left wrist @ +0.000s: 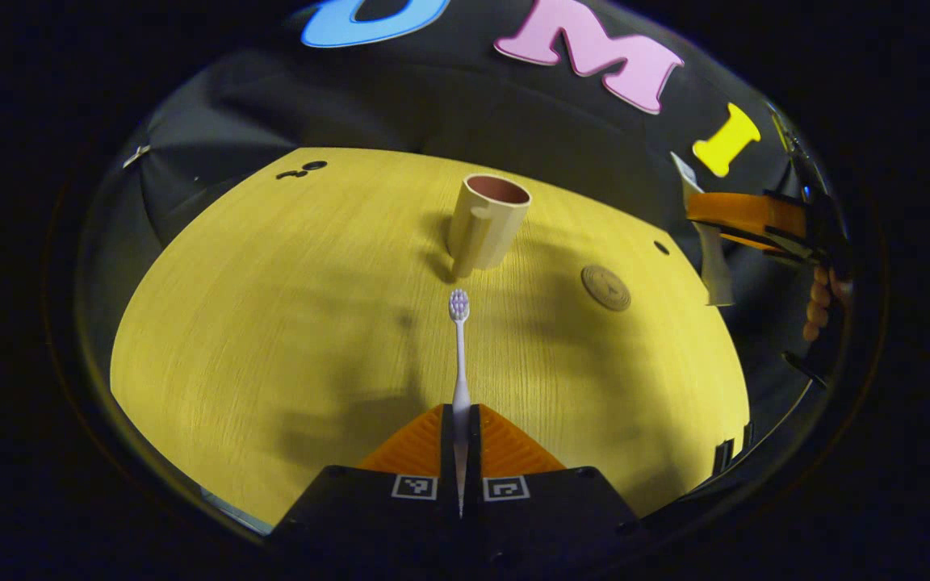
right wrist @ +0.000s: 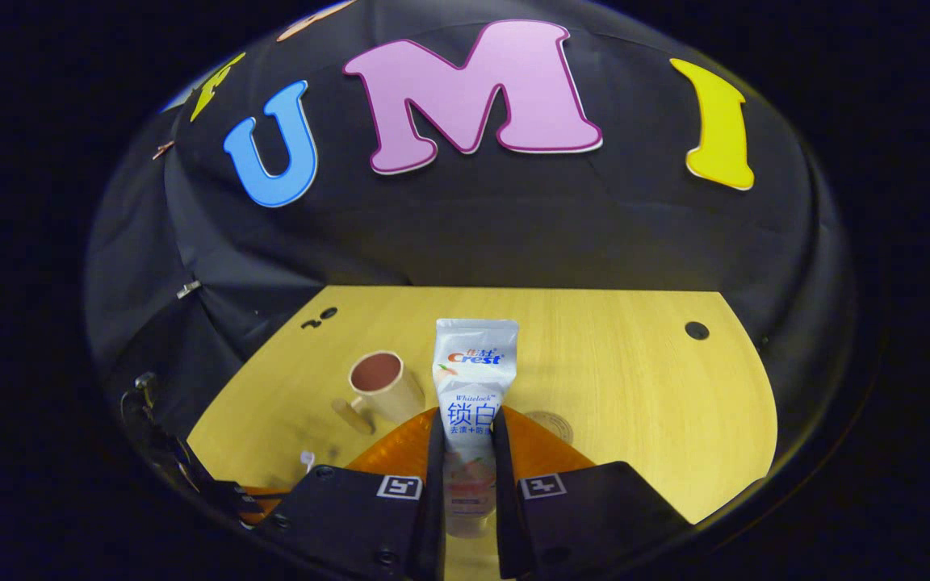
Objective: Put the toothbrush and toothpaste on the desktop into the cup, then pick up the cup and place it on the coaster on the desktop.
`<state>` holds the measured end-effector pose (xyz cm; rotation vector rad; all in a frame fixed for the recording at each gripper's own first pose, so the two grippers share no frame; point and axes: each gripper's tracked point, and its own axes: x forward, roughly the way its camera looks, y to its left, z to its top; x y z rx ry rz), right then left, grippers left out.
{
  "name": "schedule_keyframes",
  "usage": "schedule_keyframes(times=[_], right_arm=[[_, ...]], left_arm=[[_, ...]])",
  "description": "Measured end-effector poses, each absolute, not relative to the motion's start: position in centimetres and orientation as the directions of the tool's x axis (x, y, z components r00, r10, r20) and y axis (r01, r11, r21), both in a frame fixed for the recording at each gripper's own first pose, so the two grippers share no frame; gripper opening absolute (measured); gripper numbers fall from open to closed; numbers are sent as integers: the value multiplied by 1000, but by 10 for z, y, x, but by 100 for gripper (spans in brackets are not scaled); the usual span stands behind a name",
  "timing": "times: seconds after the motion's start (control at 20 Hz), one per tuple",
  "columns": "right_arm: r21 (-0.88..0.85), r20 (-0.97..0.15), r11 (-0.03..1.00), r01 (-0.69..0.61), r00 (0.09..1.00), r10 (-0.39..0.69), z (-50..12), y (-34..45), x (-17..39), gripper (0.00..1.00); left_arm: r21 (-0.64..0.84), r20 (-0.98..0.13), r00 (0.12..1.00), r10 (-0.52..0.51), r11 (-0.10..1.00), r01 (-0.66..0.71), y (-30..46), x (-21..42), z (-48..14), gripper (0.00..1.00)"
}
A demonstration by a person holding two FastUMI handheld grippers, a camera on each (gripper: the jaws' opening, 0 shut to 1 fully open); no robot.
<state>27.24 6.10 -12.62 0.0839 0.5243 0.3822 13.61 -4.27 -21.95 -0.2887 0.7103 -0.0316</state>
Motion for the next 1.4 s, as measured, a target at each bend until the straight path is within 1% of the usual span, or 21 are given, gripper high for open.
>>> schedule_keyframes(times=[0.1, 0.25, 0.4, 0.7, 0.95, 1.15, 1.2, 1.25, 1.3, 1.35, 1.4], right_arm=[[196, -414, 917, -348, 818, 399, -111, 83, 292, 29], [193, -323, 908, -373, 849, 417, -93, 114, 315, 29], [204, -244, 898, -390, 868, 432, -87, 147, 337, 29], [206, -191, 882, -423, 867, 460, -102, 202, 369, 29], [159, -177, 890, -427, 875, 451, -126, 219, 385, 29], [140, -180, 899, -415, 882, 435, -145, 223, 393, 29], [132, -184, 898, -420, 880, 439, -150, 225, 392, 30], [122, -188, 895, -428, 876, 444, -155, 227, 391, 24], [111, -188, 893, -436, 873, 450, -159, 229, 389, 30], [99, -189, 892, -441, 872, 452, -163, 230, 388, 27], [84, -192, 892, -443, 871, 451, -167, 231, 387, 32]], left_arm=[[-303, -606, 787, -114, 948, -96, -36, 125, -207, 6], [-313, -579, 813, -63, 938, -151, -17, 107, -198, 6], [-322, -552, 834, -27, 929, -184, -4, 92, -193, 6], [-357, -512, 859, 33, 901, -247, 18, 69, -188, 6], [-354, -479, 875, 77, 894, -273, 30, 65, -181, 6], [-339, -463, 875, 143, 883, -324, 38, 64, -179, 6], [-352, -460, 876, 142, 877, -327, 37, 64, -177, 11], [-368, -461, 877, 135, 871, -327, 32, 65, -176, 11], [-375, -462, 877, 130, 868, -326, 29, 66, -174, 6], [-378, -465, 876, 127, 867, -326, 26, 69, -174, 6], [-374, -470, 874, 125, 868, -326, 25, 70, -174, 6]])
